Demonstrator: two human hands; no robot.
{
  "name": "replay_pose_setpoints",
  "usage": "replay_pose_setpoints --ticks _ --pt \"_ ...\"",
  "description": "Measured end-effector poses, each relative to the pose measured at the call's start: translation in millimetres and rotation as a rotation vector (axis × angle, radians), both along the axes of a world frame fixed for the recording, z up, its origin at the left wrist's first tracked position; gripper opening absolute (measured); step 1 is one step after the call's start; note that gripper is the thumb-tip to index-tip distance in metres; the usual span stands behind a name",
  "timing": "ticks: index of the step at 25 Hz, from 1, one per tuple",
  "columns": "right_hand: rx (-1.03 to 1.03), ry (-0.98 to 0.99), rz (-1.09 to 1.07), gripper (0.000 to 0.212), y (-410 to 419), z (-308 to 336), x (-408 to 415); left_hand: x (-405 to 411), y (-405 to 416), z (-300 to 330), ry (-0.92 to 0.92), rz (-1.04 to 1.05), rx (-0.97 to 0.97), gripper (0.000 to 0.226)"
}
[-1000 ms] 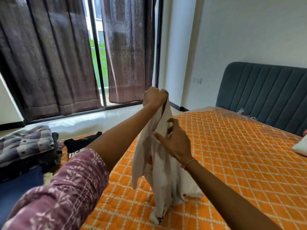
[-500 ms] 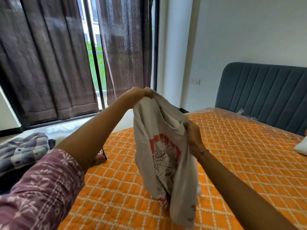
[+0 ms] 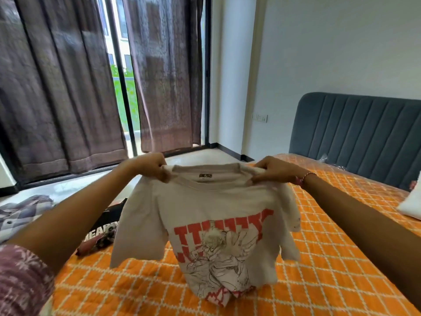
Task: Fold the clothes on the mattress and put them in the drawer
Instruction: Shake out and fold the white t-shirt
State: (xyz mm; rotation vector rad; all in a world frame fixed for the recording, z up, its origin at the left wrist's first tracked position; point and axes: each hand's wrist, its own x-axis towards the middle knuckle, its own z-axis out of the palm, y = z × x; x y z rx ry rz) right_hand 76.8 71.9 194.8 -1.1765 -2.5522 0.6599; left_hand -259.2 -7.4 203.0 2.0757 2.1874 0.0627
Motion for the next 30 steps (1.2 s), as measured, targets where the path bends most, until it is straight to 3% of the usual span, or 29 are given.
replay_pose_setpoints --ticks 2,5,6,9,11,13,15,16,18,20,22,24,25,27,28,30 --pt "0.001 -0.178 0.020 0.013 4 3 1 9 -2 -8 0.270 0.114 0.119 0.028" --pt "0.287 -0.180 -0.099 0.020 12 2 -2 25 0 -20 0.339 0.222 0.273 0.025" --pt "0.258 -0.148 -0.099 0.025 14 5 1 25 1 -18 0.322 0.243 0.279 0.025" --pt "-0.226 0.022 0.000 0.021 11 22 17 14 3 -6 0.176 0.311 0.184 0.027" --pt "-0.355 0.163 0.012 0.025 8 27 24 6 4 -2 0.061 0.283 0.124 0.042" --pt "-0.400 0.258 0.002 0.038 6 31 26 4 4 -6 -0.183 0.287 0.156 0.043" --pt "-0.479 0.268 0.049 0.053 7 34 29 -1 1 -11 -0.522 0.304 0.173 0.032" --pt "-0.519 0.256 0.082 0.058 9 35 32 -3 -2 -13 -0.598 0.280 0.189 0.027" --pt "-0.577 0.207 0.108 0.052 14 38 40 -13 -5 -12 -0.491 0.162 0.231 0.022" --pt "-0.599 0.143 0.108 0.051 14 39 46 -18 -12 -7 -0.352 0.022 0.127 0.020" --pt "-0.615 0.146 0.100 0.057 13 40 48 -23 -18 -4 -0.434 0.015 -0.031 0.017" --pt "-0.614 0.182 0.070 0.046 11 42 45 -16 -21 -8 -0.364 0.106 -0.032 0.024" --pt "-0.535 0.133 0.020 0.038 12 41 40 -11 -21 -11 -0.246 0.166 0.058 0.029" --pt "-0.139 -0.203 -0.171 0.032 19 36 27 6 -18 -18 0.020 0.283 0.276 0.035" --pt "0.122 -0.371 -0.291 0.033 19 30 18 13 -16 -22 0.078 0.344 0.333 0.037" --pt "0.502 -0.473 -0.456 0.029 17 17 5 24 -9 -31 0.072 0.455 0.363 0.039"
